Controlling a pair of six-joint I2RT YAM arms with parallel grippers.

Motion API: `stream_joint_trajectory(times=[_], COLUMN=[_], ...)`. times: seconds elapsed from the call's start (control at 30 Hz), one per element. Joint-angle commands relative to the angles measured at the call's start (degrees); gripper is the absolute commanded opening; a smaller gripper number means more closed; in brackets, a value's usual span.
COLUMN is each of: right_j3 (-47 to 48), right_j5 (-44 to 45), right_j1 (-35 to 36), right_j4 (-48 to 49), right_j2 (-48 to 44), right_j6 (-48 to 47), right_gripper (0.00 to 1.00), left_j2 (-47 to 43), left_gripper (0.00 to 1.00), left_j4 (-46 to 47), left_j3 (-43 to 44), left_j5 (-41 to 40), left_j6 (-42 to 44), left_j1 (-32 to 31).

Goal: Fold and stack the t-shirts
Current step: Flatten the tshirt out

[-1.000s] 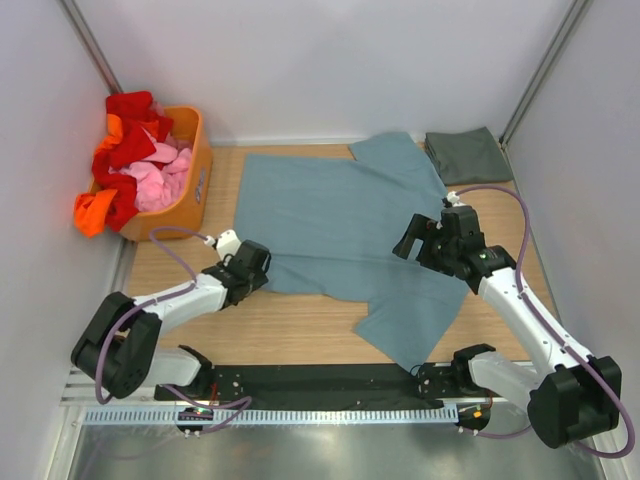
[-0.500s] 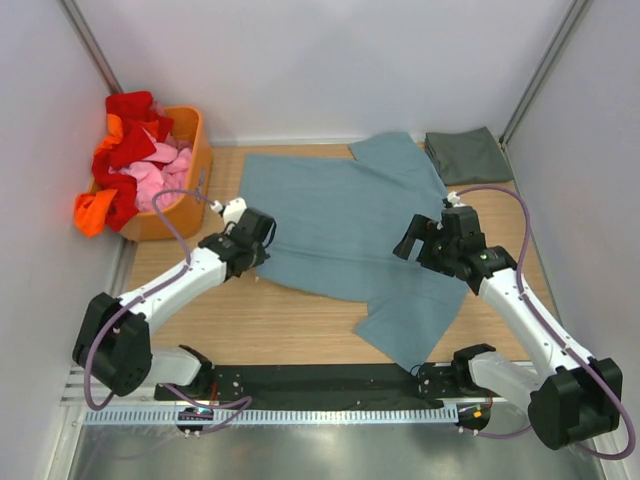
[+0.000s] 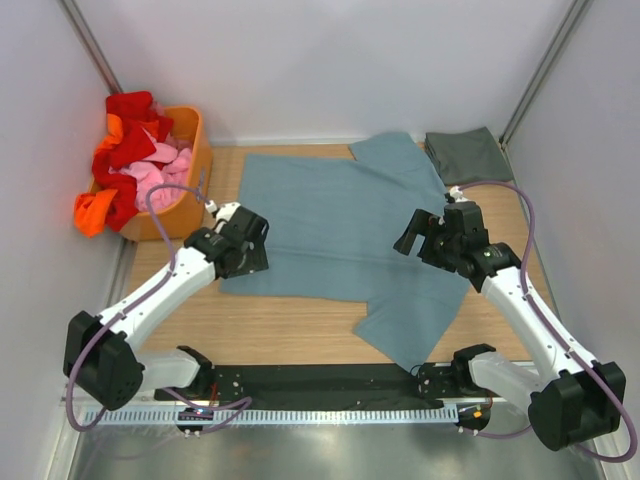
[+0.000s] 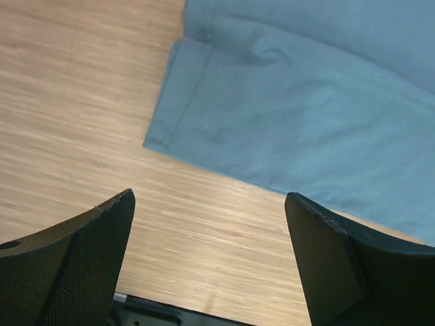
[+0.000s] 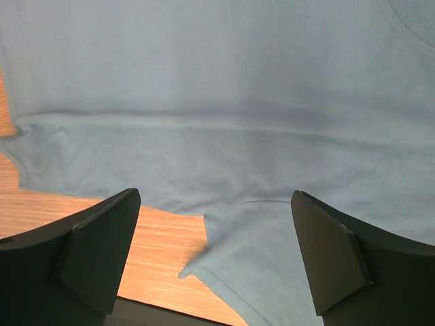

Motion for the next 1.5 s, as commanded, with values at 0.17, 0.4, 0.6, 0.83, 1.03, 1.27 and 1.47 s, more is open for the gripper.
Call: stream_joint_trajectory(times=[0.17, 0.4, 0.6, 0.83, 1.03, 1.27, 1.47], right_j3=[1.1, -0.4, -1.1, -1.9, -2.1, -2.8, 1.7], right_j5=[-0.8, -0.8, -1.5, -2.9, -3.2, 0.4, 15.0], right_j1=[0.2, 0.3, 0.3, 0.3, 0.4, 1.1, 14.5], right_j4=[-0.5, -0.9, -0.8, -0.3, -0.1, -4.7, -20.3], right_j2=[-1.8, -3.0, -3.8, -3.9, -3.8, -4.9, -4.3], right_j6=[-0.5, -1.3, -1.4, -1.4, -1.4, 0.0, 8.8], right_gripper=[1.0, 1.0, 1.0, 1.0, 1.0, 1.0, 1.0], left_j2=[-8.3, -12.0, -9.5, -6.8, -3.0, 4.3, 3.1], left_gripper=[0.86, 0.74, 0.7, 0.63, 0.59, 0.12, 0.0], left_j4=[7.6, 17.6, 22.2, 27.4, 27.5, 29.2, 31.1], left_j3=[-13.9, -24.2, -26.4, -28.2, -26.2, -23.7, -25.0], left_j5=[3.9, 8.5, 8.5, 5.3, 4.6, 5.3, 8.1], left_j6=[-9.6, -12.4, -10.5, -11.6, -12.7, -14.3, -14.0], left_j1=[0.5, 8.4, 12.5, 13.8, 14.1, 14.1, 14.1])
